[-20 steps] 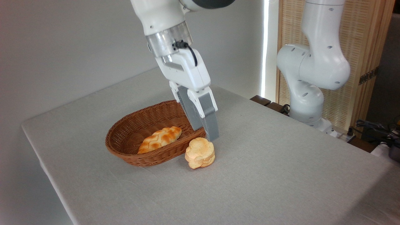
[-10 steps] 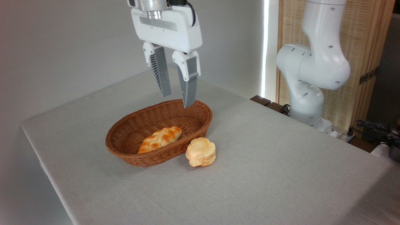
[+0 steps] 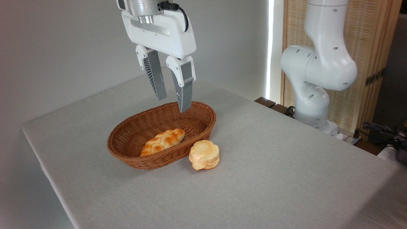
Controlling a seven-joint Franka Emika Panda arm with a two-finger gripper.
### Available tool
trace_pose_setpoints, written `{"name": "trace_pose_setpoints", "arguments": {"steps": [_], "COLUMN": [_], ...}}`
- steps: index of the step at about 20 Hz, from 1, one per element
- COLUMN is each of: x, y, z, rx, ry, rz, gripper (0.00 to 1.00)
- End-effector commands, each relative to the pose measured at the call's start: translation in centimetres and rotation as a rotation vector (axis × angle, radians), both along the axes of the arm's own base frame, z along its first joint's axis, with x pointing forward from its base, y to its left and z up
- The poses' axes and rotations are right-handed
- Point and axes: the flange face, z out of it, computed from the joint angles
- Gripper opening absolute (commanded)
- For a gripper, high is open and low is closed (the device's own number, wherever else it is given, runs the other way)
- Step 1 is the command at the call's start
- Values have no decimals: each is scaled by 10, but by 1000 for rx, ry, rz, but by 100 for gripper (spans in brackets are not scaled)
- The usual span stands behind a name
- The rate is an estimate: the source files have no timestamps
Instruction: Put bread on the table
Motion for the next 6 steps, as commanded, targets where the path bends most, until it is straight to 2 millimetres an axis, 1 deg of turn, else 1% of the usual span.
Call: {"name": "trace_pose_setpoints", "arguments": {"steps": [1, 4, 6], "x": [7, 6, 6], "y": [1, 1, 6], "z": [-3, -1, 0], "rx": [-12, -11, -9], "ry": [27, 24, 19], "rz": [-17, -18, -18], "gripper": [100, 100, 100]}}
